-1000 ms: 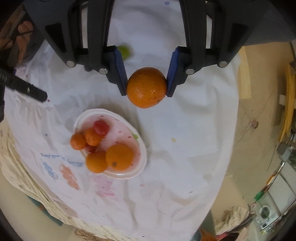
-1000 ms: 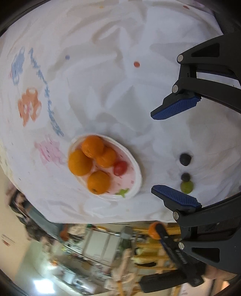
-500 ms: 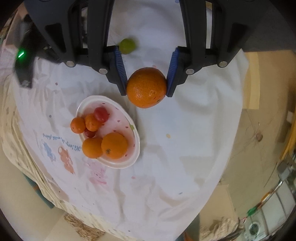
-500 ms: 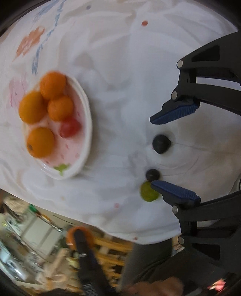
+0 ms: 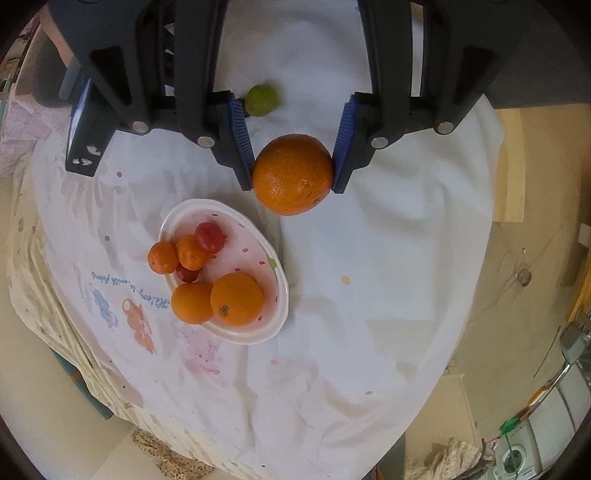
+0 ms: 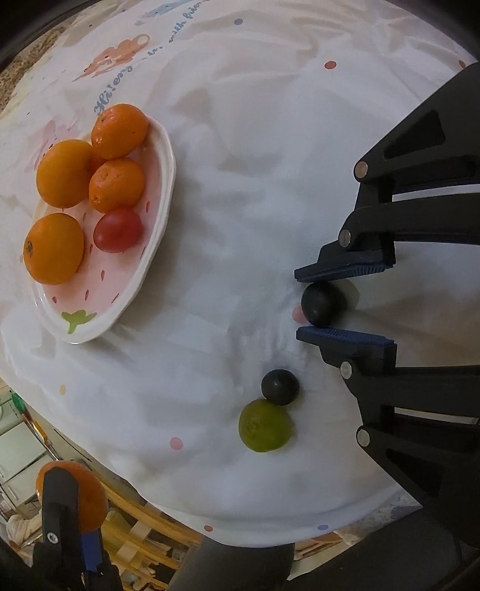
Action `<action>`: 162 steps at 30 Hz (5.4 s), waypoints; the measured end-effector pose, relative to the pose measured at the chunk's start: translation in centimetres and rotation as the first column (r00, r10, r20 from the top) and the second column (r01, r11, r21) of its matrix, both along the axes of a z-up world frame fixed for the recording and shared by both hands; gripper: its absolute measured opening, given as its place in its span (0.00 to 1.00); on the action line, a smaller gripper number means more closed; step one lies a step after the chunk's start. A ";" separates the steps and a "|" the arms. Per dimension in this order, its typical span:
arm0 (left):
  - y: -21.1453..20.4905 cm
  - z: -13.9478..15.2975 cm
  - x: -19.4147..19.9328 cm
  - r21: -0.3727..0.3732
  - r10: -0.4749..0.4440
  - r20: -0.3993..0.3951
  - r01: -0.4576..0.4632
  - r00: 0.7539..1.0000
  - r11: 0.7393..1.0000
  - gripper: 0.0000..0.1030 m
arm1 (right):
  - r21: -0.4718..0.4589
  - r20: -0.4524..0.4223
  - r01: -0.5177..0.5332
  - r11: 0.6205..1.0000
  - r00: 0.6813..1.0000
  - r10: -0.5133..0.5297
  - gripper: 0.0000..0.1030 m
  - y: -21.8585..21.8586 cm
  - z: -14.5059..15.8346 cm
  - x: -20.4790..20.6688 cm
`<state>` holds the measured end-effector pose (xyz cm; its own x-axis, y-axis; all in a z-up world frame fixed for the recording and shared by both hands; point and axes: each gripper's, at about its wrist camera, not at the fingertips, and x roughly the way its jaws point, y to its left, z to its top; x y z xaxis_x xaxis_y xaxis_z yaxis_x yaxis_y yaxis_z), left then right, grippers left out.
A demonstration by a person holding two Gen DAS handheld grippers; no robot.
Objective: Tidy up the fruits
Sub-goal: 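Grasp a dark plum with the right tool while the left tool holds the tangerine up, then carry the tangerine and dark plum onto the plate and open both tools, then lift both open tools away from the plate, then grasp the green lime with the left tool and lift it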
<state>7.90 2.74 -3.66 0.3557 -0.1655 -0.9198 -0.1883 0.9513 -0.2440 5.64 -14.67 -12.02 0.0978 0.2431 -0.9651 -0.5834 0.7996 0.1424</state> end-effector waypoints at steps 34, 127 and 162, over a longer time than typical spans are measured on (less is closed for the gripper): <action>-4.0 0.4 3.4 0.192 -0.118 -0.009 0.117 0.993 0.974 0.36 | 0.438 0.066 0.314 0.842 0.923 -0.379 0.25 -8.8 10.1 4.1; -1.7 0.7 2.5 0.090 -0.138 0.021 0.136 0.990 0.987 0.81 | 0.477 -0.059 0.462 0.748 0.866 -0.497 0.71 -9.8 7.8 8.8; -10.6 -6.9 -2.7 0.157 -0.561 -0.268 0.611 0.783 0.776 0.24 | 0.482 -0.144 0.593 0.645 0.780 -0.609 0.71 -13.2 7.8 3.1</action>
